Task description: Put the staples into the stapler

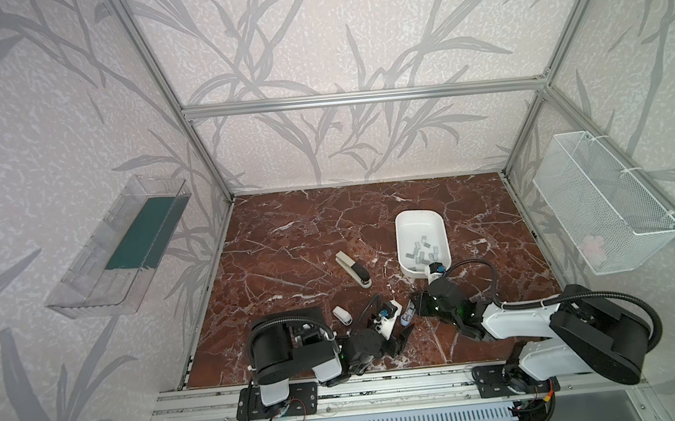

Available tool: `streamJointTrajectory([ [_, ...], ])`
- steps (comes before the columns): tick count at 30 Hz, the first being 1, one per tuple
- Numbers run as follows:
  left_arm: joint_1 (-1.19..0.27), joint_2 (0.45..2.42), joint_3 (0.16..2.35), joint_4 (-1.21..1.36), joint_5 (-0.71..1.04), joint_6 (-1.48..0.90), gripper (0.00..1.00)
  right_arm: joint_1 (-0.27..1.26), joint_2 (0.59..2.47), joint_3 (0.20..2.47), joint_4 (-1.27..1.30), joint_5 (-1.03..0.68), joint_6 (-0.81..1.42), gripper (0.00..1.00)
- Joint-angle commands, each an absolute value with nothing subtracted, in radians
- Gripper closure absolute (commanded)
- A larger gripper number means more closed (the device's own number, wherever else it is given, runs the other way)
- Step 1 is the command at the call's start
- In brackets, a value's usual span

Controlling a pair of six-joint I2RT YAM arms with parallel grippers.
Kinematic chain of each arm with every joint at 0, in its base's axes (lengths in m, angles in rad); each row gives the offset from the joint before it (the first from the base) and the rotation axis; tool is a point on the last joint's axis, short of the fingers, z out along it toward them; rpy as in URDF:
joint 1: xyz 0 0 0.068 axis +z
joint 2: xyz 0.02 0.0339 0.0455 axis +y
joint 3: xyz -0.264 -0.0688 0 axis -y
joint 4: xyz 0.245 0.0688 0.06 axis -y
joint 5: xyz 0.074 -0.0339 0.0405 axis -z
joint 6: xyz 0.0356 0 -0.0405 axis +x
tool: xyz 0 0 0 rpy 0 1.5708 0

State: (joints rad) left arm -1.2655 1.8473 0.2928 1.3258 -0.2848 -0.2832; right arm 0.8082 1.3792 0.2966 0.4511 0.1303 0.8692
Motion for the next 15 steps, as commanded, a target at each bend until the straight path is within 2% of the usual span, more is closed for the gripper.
streamJointTrajectory([
  [1,-1.253,1.875,0.298,1.412,-0.274,-0.299,0.34,0.826,1.364,0.272,0.419,0.146,0.924,0.76],
  [7,-1.250,1.897,0.320,1.413,-0.279,-0.268,0.34,0.837,1.353,0.268,0.402,0.165,0.963,0.79],
  [15,-1.249,1.927,0.348,1.413,-0.279,-0.227,0.43,0.853,1.357,0.262,0.402,0.167,1.006,0.82],
])
